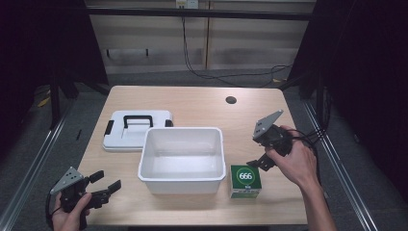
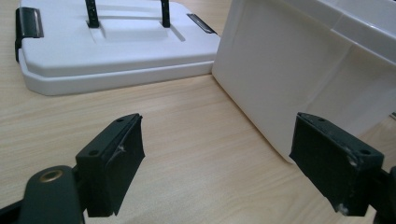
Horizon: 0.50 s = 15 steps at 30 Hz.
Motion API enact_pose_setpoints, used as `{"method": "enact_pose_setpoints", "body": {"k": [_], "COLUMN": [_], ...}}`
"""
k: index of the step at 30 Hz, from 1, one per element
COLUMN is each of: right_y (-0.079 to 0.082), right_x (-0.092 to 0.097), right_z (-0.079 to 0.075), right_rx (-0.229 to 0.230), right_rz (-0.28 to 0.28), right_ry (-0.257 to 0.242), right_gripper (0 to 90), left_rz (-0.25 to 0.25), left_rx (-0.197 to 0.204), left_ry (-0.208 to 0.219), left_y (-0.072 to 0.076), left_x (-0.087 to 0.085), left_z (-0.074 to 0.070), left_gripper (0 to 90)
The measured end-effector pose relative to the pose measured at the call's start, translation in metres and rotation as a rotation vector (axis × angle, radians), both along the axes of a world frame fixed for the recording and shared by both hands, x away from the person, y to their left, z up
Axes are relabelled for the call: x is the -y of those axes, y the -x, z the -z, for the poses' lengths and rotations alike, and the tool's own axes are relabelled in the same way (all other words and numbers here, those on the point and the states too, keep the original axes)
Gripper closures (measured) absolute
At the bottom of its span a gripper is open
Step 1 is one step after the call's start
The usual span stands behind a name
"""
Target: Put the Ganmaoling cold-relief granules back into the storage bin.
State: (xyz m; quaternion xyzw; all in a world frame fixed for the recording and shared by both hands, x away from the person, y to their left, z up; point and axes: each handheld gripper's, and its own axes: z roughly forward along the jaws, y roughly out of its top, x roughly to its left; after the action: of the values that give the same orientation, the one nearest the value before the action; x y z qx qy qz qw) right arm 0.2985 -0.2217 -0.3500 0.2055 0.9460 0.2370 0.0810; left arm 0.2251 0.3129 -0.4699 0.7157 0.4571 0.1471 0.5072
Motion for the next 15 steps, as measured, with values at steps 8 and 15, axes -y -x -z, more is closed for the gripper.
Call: {"method": "enact_pose_setpoints", "body": {"k": [8,15], "right_y": [0.000,0.001], "right_x": [-0.017,-0.018], "right_z": [0.020,0.028], "right_rx": [-0.115,-0.115], "right_rz": [-0.045,-0.071], "right_ry": [0.114,0.176], "right_gripper": [15.2,14.8], "left_rz": [0.013,0.010], "left_rx": [0.004,-0.001], "left_ry": [0.001,0.003], "left_y": [0.001,0.001], "left_x": [0.000,0.000], "left_z": [-0.001,0.000], "left_gripper": [16.8,16.8]}}
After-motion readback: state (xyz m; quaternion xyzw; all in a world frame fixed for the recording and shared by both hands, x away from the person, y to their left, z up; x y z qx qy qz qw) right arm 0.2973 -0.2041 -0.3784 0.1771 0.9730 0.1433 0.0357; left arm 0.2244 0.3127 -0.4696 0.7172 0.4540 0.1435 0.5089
